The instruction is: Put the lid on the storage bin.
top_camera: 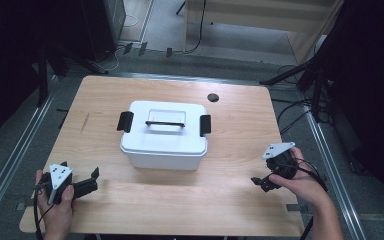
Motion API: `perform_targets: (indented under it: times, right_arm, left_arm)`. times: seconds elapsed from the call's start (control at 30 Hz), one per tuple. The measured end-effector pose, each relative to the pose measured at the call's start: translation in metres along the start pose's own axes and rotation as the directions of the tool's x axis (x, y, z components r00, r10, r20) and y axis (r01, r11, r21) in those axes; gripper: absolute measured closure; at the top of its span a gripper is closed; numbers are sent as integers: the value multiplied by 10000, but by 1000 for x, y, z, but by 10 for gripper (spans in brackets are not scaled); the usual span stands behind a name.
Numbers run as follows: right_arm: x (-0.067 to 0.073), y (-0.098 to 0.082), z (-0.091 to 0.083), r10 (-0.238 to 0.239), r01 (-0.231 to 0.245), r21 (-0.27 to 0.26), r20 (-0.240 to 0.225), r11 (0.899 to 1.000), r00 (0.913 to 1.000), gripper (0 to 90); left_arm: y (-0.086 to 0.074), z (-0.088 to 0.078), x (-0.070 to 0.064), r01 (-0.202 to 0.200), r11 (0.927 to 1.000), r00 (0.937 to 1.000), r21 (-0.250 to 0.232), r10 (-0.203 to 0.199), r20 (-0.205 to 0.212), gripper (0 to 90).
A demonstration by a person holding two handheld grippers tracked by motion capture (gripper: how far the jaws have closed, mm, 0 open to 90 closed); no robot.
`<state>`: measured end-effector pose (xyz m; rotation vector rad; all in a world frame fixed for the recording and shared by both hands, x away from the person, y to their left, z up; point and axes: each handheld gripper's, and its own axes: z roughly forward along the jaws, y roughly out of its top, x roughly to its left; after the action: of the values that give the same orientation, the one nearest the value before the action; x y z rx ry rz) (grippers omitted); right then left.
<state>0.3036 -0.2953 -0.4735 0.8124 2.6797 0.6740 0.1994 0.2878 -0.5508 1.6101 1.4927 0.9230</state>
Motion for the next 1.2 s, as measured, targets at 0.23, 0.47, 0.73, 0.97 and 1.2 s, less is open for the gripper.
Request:
perform_targets:
  times: [0.23, 0.47, 0.73, 0.97, 1.2]
  right_arm:
    - [4, -21, 6, 456, -455, -483, 16, 9978, 9990, 0]
    - [10, -41, 7, 907, -894, -1315, 40, 9873, 9959, 0]
    - [15, -68, 5, 1652, -1600, -1858, 127, 9695, 9862, 0]
    - [19, -92, 8, 2512, -2365, -2830, 162, 9295, 9678, 0]
    - [25, -105, 8, 2974, -2741, -3218, 243, 9063, 9545, 0]
  left_arm:
    - [0, 0, 0, 32, 10000, 10000, -4, -32, -17, 0]
    - [0, 0, -1, -126, 9999, 9999, -9, 126, 33, 0]
    - [0, 0, -2, -144, 9999, 9999, -22, 144, 29, 0]
    - [0, 0, -2, -140, 9999, 9999, 3, 140, 37, 0]
    - [0, 1, -1, -113, 9999, 9999, 78, 113, 17, 0]
